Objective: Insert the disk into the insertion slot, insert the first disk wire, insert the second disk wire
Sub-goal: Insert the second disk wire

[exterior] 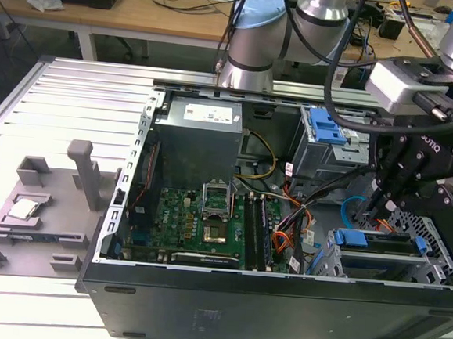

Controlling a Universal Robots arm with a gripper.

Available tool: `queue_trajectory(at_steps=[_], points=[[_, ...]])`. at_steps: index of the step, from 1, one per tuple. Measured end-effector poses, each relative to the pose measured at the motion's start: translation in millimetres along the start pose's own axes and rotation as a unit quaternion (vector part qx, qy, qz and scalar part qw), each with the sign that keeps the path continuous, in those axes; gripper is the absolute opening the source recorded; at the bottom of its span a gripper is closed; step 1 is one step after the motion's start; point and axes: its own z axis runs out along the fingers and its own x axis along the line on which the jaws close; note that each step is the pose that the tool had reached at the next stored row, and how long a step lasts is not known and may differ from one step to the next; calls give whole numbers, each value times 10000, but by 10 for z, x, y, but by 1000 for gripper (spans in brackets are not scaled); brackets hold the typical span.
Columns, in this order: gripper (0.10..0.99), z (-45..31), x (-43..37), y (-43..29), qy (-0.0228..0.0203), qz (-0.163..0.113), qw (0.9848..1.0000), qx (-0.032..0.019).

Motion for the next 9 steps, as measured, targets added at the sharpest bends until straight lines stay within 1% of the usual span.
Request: queue_trajectory(at_steps=[3, 5, 6, 7, 9], points=[[165, 23, 10, 2, -15, 75, 10000, -2], [165, 41, 9, 1, -35, 173, 9998, -5], [165, 61, 7, 0, -54, 301, 9995, -10], [165, 74, 7, -3, -66, 363, 9993, -11], [165, 88, 15, -24, -72, 384, 9992, -12]])
